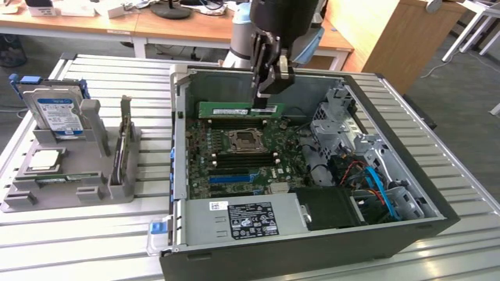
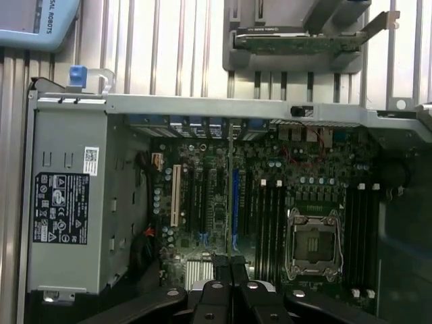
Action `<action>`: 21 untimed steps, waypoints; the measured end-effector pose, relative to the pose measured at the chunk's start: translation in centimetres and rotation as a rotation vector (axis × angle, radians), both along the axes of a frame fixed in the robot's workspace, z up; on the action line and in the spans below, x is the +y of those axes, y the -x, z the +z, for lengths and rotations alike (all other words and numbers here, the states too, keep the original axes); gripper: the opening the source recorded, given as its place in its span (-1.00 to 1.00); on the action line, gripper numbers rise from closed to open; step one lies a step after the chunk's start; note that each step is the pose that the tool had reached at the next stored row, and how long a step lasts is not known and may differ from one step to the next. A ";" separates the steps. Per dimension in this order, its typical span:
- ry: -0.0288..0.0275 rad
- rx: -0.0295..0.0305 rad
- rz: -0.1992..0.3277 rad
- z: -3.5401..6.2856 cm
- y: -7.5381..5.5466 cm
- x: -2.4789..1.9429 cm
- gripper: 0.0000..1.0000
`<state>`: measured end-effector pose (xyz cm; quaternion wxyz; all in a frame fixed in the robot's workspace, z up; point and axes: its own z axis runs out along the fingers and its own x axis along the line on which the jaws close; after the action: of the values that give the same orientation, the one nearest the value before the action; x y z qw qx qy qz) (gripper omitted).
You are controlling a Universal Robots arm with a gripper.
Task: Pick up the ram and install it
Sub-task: 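Pick up the ram and move it above insertion slot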
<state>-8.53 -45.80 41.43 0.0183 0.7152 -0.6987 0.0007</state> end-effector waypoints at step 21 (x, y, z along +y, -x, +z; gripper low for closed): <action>-0.0001 0.0023 0.000 -0.07 -3.7 0.39 -0.76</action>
<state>-4.80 -45.41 41.36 0.0191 0.7152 -0.6987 -0.0001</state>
